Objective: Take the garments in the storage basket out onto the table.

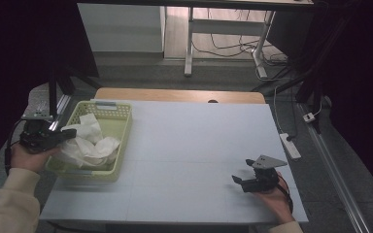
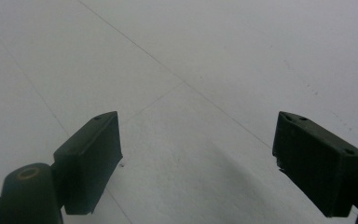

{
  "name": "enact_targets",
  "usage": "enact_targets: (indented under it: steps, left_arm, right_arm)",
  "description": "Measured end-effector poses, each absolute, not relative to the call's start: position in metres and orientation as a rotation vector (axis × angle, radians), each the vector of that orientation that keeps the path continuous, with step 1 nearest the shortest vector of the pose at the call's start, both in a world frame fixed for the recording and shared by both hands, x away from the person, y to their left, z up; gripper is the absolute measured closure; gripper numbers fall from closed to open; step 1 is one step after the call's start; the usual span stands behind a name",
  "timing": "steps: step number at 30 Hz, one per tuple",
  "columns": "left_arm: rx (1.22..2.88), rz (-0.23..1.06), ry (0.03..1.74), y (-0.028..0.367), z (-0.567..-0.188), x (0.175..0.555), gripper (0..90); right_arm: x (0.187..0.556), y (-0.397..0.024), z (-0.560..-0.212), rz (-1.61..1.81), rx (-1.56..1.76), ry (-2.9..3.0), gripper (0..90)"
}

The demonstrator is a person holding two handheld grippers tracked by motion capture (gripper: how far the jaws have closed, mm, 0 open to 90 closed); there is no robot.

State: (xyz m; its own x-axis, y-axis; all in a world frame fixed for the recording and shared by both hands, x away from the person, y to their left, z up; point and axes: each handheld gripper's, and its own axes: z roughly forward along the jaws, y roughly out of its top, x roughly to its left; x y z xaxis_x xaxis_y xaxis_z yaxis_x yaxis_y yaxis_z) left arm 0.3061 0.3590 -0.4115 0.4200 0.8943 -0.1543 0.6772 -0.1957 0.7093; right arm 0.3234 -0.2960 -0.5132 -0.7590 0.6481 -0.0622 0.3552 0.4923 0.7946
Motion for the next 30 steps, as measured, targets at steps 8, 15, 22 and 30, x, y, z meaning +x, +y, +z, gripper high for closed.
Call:
enact_targets:
  steps: [8,15,22,30]
  left_arm:
    - [1.949,0.382,1.314,0.359,-0.411,0.304,88.7]
    - [1.897,0.423,1.277,0.359,-0.392,0.303,88.8]
    - [1.851,0.461,1.231,0.353,-0.373,0.302,89.0]
    - [1.774,0.473,1.183,0.353,-0.353,0.301,89.0]
  right_arm:
    - [0.323,-0.296,-0.513,1.145,0.836,2.386,15.5]
    - [0.323,-0.296,-0.513,1.143,0.839,2.386,15.6]
    - [0.323,-0.296,-0.514,1.144,0.839,2.386,15.5]
    - [0.323,-0.296,-0.514,1.144,0.84,2.384,15.5]
